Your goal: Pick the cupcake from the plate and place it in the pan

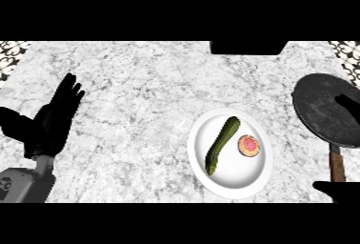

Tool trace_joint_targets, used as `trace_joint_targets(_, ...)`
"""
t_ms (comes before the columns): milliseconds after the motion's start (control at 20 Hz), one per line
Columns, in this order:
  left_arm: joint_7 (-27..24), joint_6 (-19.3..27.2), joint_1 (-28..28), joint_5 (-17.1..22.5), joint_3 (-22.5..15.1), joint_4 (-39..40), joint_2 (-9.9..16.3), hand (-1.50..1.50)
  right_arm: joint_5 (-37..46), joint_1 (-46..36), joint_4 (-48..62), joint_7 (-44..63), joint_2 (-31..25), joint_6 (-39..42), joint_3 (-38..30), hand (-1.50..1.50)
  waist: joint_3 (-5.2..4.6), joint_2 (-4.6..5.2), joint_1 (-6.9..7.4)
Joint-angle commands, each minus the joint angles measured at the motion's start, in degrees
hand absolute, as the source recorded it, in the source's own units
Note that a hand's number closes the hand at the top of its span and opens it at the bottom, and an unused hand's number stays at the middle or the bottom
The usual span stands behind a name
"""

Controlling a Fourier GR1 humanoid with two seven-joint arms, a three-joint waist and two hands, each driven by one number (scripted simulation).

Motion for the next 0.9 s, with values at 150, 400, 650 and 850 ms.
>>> trace_joint_targets(150, 1.4, 1.1, -1.2, -2.0, -1.8, -1.2, -2.3, 0.00, -2.0, -14.7, 5.6, 14.7, 0.5, 15.5, 9.4, -1.50, 0.01, 0.28, 1.66)
trace_joint_targets(400, 0.3, -1.4, -1.2, -1.5, 0.7, 1.1, -0.9, 0.00, -8.6, -18.7, 9.8, 20.6, 3.6, 25.9, 14.2, -1.50, 0.04, 0.18, 0.82)
trace_joint_targets(650, -0.5, -2.5, 3.8, -1.9, 3.1, -2.0, -1.5, 0.00, -6.0, -20.3, 7.0, 25.8, 9.1, 29.8, 16.5, -1.50, 0.12, -0.21, -0.28)
trace_joint_targets(850, 0.0, 0.7, 1.9, -4.6, -0.1, -1.3, -4.7, 0.00, -4.0, -24.3, 7.7, 31.9, 8.4, 33.5, 21.9, -1.50, 0.07, -0.26, -0.25)
